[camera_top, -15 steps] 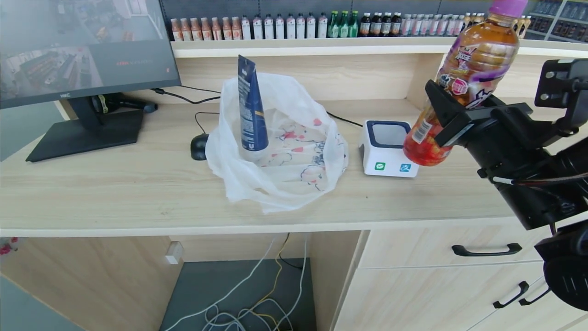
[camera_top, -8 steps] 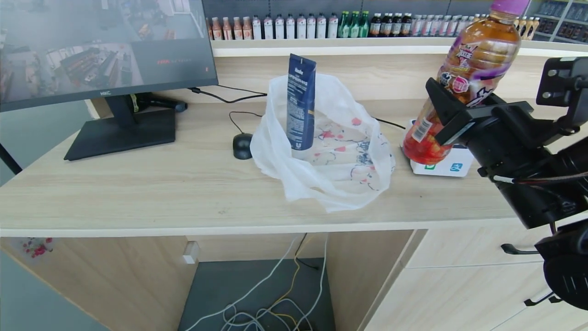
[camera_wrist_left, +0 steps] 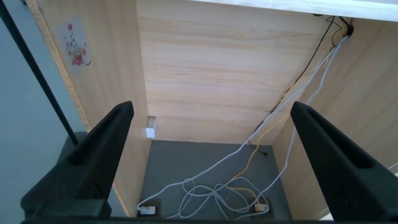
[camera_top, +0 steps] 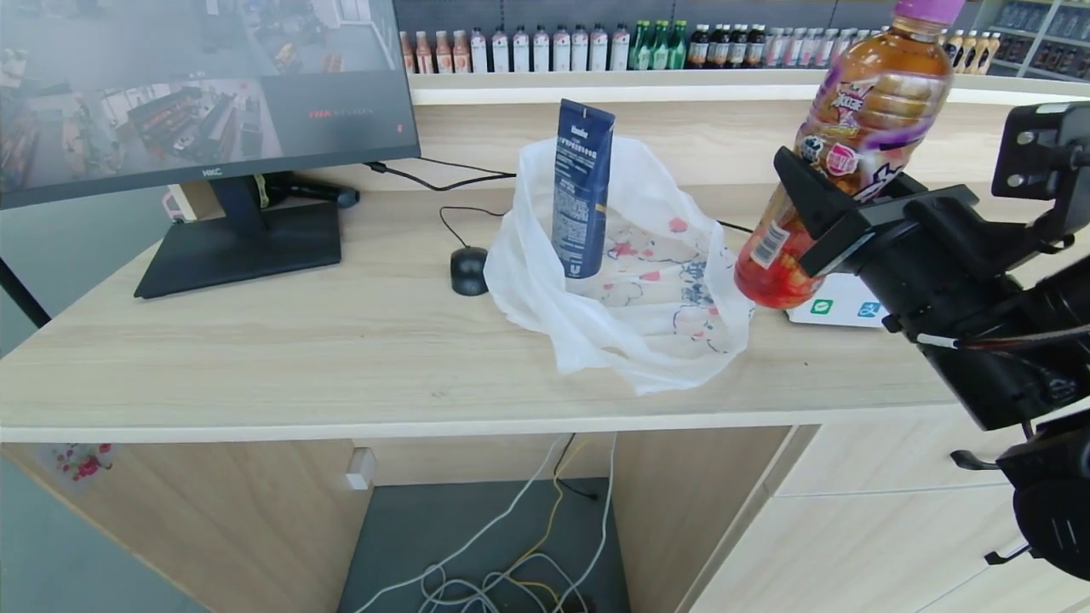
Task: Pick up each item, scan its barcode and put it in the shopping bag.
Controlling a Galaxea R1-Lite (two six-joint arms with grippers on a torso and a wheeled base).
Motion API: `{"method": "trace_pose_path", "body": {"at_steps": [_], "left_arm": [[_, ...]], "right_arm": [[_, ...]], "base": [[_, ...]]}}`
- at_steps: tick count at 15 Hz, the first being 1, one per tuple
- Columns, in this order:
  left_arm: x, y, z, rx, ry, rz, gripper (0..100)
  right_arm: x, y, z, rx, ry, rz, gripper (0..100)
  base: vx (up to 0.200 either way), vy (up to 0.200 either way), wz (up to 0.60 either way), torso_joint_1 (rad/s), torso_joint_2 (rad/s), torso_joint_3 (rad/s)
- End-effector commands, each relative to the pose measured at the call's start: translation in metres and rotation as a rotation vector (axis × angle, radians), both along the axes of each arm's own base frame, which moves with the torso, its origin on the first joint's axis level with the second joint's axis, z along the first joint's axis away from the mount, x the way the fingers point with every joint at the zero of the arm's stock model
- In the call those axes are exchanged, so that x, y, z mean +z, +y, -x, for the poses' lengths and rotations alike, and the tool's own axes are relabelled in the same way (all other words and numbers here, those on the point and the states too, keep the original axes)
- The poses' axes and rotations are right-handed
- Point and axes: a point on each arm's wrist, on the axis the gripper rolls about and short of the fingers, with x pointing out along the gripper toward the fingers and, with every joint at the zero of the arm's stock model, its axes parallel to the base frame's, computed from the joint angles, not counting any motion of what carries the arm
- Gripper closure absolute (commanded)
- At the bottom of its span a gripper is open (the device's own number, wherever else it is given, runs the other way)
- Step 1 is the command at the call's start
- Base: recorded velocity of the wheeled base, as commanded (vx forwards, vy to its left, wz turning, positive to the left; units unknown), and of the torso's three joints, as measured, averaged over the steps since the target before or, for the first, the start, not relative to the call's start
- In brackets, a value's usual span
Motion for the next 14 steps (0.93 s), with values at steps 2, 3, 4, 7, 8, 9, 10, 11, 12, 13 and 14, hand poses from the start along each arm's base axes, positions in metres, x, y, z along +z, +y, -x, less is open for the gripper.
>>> {"method": "trace_pose_path", "body": {"at_steps": [2,3,4,7,8,9,10,11,12,13,14], "left_arm": [[0.0,0.0,0.0,0.0,0.0,0.0,0],[0.0,0.0,0.0,0.001,0.0,0.001,0],[0.0,0.0,0.0,0.001,0.0,0.0,0],[0.0,0.0,0.0,0.001,0.0,0.0,0],[0.0,0.0,0.0,0.0,0.0,0.001,0],[0.0,0.0,0.0,0.001,0.0,0.001,0],[0.0,0.0,0.0,0.001,0.0,0.0,0],[0.0,0.0,0.0,0.001,0.0,0.001,0],[0.0,0.0,0.0,0.0,0.0,0.001,0],[0.0,0.0,0.0,0.001,0.0,0.001,0],[0.0,0.0,0.0,0.0,0.0,0.001,0]], "right_arm": [[0.007,0.008,-0.006,0.014,0.048,0.022,100],[0.013,0.011,-0.011,0.017,0.053,0.026,100],[0.017,0.014,-0.014,0.023,0.068,0.034,100],[0.021,0.018,-0.021,0.027,0.108,0.056,100],[0.02,0.022,-0.024,0.034,0.118,0.063,100],[0.022,0.029,-0.026,0.048,0.127,0.069,100],[0.023,0.031,-0.03,0.049,0.127,0.069,100],[0.023,0.036,-0.039,0.051,0.127,0.069,100],[0.024,0.039,-0.044,0.051,0.121,0.064,100],[0.023,0.042,-0.049,0.053,0.122,0.062,100],[0.022,0.044,-0.052,0.053,0.125,0.062,100]], "base": [[0.0,0.0,0.0,0.0,0.0,0.0],[0.0,0.0,0.0,0.0,0.0,0.0],[0.0,0.0,0.0,0.0,0.0,0.0],[0.0,0.0,0.0,0.0,0.0,0.0],[0.0,0.0,0.0,0.0,0.0,0.0],[0.0,0.0,0.0,0.0,0.0,0.0],[0.0,0.0,0.0,0.0,0.0,0.0],[0.0,0.0,0.0,0.0,0.0,0.0],[0.0,0.0,0.0,0.0,0.0,0.0],[0.0,0.0,0.0,0.0,0.0,0.0],[0.0,0.0,0.0,0.0,0.0,0.0]]}}
